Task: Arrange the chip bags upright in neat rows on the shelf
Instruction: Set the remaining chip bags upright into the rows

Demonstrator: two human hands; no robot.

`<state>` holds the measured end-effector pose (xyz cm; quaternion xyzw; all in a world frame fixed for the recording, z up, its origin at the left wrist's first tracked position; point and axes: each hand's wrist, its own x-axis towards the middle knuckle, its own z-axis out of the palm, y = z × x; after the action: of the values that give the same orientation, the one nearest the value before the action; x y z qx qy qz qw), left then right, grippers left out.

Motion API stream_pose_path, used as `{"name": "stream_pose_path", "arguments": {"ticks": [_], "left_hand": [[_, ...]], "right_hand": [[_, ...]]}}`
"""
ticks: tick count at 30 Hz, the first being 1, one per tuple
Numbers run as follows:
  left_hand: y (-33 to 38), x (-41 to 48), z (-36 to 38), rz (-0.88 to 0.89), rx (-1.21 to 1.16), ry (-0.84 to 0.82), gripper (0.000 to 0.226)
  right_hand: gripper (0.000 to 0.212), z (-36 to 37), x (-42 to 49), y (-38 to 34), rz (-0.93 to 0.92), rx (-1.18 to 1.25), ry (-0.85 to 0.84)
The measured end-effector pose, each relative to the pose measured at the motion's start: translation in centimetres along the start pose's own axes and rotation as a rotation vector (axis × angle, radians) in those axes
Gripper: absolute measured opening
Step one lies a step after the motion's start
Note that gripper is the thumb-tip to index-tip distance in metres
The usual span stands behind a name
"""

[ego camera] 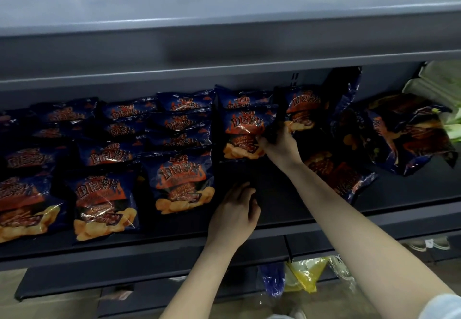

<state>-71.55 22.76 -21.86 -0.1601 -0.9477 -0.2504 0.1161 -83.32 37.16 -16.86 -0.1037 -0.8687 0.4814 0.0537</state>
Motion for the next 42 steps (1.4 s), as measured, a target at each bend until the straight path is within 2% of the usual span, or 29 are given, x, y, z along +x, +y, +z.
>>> {"name": "stream_pose_path", "arguments": {"ticks": [5, 14, 18, 23, 27, 31, 34, 37, 38, 42], "left_hand": [[-0.1, 0.0, 0.1, 0.022, -0.004, 0.033, 0.024], [0.1, 0.2, 0.0, 0.007, -0.022, -0.013, 0.030], [1.4, 1.3, -0.1, 0.019, -0.117, 0.004, 0.034], [6.2, 3.1, 1.5, 0.028, -0.317, -0.120, 0.050], [9.1, 4.7, 2.9, -0.065, -0.485, -0.110, 0.054], [9.6, 6.7, 3.4, -0.207, -0.471, -0.054, 0.051], [8.8, 8.3, 3.6, -0.390, -0.602, -0.131, 0.044], [8.4, 9.5, 3.3, -0.631, -0.994, -0.256, 0.019], [8.3, 9.8, 3.1, -0.691, -1.060, -0.306, 0.012], [7.7, 10.8, 2.3, -0.752, -1.092, -0.431, 0.009]], "right_hand": [[0.058, -1.9, -1.9, -0.3, -0.080, 0.080, 0.037], [0.038, -8.5, -6.9, 3.9, -0.123, 0.232, 0.163], [0.036, -11.8, -8.1, 5.3, -0.141, 0.184, 0.234], [0.039, -14.2, -11.0, 7.7, -0.161, -0.033, 0.270], [0.042, -13.6, -13.3, 9.7, -0.166, -0.174, 0.134], [0.039, -13.0, -14.0, 11.0, -0.141, -0.183, 0.080], [0.037, -13.1, -13.8, 11.7, -0.144, -0.161, 0.069], [0.035, -13.2, -13.7, 12.0, -0.161, -0.149, 0.058], [0.035, -13.3, -13.7, 12.1, -0.167, -0.145, 0.056], [0.033, -13.8, -13.6, 12.3, -0.184, -0.098, 0.017]]}}
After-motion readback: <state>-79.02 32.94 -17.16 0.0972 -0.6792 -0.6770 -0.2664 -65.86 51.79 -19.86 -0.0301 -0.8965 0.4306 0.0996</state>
